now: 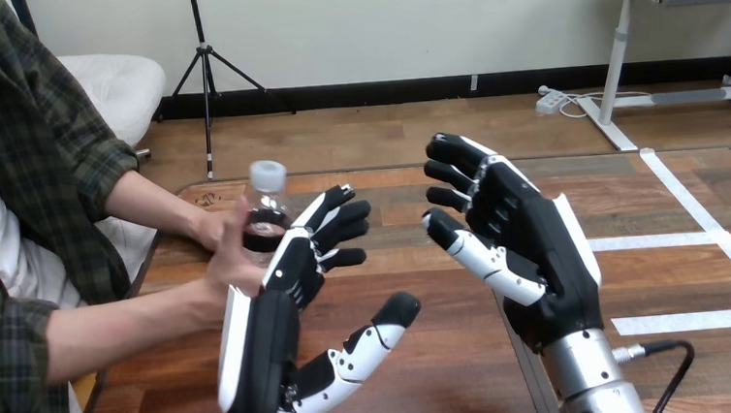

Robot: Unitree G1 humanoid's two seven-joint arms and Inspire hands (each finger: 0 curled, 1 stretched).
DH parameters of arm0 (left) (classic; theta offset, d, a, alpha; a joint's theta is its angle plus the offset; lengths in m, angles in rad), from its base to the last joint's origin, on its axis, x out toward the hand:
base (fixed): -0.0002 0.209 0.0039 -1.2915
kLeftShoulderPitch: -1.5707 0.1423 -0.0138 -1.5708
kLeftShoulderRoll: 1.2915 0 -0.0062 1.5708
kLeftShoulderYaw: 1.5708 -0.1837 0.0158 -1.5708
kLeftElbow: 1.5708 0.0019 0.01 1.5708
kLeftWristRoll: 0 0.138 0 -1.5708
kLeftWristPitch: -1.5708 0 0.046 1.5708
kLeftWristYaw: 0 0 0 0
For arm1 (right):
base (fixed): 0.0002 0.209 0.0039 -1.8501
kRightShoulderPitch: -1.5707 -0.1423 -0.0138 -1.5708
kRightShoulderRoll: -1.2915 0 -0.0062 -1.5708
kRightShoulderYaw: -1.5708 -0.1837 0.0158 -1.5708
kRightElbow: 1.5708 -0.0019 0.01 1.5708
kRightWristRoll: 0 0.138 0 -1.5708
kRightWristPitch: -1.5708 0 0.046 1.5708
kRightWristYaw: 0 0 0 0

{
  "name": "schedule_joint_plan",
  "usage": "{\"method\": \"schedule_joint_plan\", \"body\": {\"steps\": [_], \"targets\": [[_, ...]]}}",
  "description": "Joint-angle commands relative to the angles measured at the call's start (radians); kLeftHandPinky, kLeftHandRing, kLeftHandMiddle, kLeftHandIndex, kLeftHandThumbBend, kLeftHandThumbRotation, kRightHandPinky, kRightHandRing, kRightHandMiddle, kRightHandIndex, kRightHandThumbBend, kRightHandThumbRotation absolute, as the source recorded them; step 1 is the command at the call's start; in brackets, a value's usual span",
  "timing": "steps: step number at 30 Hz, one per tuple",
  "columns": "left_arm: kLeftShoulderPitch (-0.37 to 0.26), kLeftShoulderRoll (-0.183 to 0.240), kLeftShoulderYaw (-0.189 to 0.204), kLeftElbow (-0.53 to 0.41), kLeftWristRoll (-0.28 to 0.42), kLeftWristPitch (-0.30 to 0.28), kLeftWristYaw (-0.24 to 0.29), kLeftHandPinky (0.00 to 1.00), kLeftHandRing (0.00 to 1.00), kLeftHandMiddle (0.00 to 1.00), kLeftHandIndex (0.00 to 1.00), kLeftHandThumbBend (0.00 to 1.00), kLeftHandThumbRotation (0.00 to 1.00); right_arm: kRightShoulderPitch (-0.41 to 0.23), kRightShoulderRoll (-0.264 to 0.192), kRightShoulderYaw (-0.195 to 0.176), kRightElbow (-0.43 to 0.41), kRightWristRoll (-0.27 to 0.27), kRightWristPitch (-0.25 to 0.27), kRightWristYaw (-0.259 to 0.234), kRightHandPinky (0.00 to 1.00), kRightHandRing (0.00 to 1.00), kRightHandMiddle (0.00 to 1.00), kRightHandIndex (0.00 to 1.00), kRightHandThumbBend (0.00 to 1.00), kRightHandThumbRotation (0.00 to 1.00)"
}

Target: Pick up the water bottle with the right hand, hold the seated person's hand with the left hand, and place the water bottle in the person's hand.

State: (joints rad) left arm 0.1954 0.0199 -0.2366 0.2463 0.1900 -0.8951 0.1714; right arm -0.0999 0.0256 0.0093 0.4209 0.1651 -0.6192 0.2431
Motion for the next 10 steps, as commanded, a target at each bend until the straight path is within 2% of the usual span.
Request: {"method": "schedule_joint_plan", "body": {"steps": [1,10], "targets": [[-0.028,-0.043,0.001,0.008,0.018,-0.037,0.012,0.69,0.76,0.80,0.84,0.52,0.45,-0.013,0.029,-0.010,-0.064,0.018,-0.025,-0.015,0.76,0.82,0.82,0.75,0.64,0.31],[-0.022,-0.072,0.007,0.017,0.030,-0.047,0.013,0.68,0.75,0.79,0.83,0.42,0.52,0.008,0.045,-0.012,-0.082,0.007,-0.033,-0.036,0.75,0.81,0.81,0.73,0.62,0.32]]}}
